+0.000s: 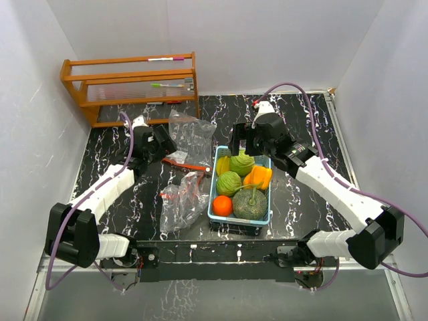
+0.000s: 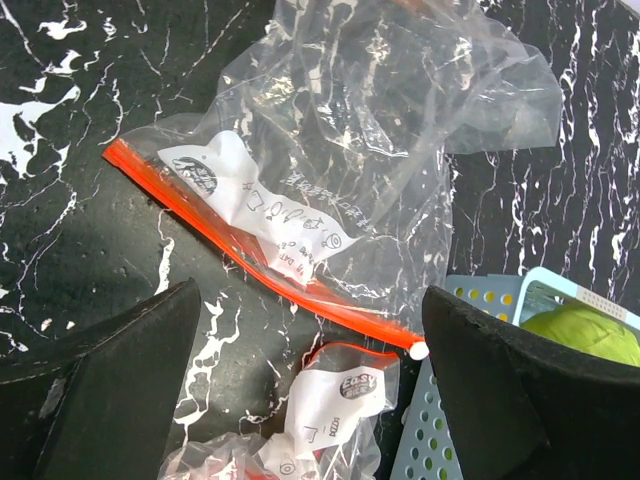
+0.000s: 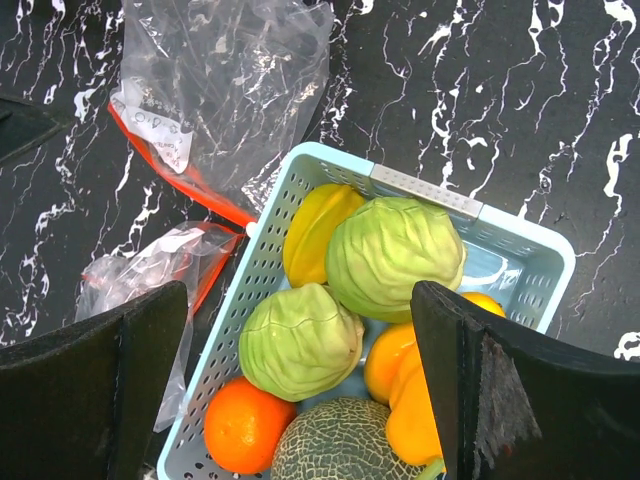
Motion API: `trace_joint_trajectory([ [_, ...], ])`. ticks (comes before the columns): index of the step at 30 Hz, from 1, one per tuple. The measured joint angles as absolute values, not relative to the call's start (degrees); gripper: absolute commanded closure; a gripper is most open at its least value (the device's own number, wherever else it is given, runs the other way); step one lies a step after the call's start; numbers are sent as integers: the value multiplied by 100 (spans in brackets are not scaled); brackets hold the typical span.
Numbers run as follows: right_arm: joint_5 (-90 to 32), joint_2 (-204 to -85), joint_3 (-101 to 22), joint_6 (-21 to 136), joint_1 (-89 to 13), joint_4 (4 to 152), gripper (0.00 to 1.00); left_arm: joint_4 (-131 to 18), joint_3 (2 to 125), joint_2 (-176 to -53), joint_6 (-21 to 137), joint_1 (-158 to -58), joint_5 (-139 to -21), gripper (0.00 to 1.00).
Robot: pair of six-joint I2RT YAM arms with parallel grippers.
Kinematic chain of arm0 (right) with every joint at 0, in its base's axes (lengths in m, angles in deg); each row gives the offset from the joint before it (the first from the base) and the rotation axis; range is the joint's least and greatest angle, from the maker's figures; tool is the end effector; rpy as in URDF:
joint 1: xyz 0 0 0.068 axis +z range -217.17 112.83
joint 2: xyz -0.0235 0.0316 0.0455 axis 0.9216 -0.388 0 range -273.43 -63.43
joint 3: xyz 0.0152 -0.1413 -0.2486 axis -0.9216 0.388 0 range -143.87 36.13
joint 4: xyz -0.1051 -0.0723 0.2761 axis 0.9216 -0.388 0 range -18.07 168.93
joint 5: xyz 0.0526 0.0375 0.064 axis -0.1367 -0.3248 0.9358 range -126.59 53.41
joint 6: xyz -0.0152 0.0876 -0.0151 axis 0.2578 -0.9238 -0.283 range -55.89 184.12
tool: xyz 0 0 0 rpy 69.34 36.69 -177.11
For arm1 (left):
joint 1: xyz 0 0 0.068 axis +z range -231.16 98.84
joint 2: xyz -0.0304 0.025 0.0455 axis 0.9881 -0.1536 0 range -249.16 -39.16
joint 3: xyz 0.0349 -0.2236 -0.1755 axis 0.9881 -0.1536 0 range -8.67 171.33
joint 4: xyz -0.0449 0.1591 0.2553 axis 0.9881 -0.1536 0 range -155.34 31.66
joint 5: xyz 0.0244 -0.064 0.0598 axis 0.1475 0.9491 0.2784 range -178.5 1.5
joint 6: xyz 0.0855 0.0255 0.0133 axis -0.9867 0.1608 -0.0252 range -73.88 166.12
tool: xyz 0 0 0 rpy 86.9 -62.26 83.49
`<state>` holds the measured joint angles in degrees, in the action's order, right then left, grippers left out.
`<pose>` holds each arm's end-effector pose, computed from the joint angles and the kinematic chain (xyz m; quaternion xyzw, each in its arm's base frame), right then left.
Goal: Place the food in the zip-top bag and seal the zipper
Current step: Pick up the zipper food storage bag at the center of the board.
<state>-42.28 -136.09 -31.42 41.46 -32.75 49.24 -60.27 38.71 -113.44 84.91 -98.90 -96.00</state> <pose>0.2999 0.1958 0.3249 -0.0678 0.8828 0.1824 0.4276 0.3513 -0.1014 0.2291 -0.1896 0.8385 -0.1908 0.4739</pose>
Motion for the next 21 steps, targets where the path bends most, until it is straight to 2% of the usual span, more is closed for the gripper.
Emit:
trace_joint_trajectory([
  [12,-4200,-13583,-3019,4177,-3275,4921,2,-6263,3969,-11344,8279,-9890,-9093,8],
  [21,-3879,-13535,-2757,4166,-3275,4954,2,-5529,3484,-11469,8517,-9890,-9570,8],
])
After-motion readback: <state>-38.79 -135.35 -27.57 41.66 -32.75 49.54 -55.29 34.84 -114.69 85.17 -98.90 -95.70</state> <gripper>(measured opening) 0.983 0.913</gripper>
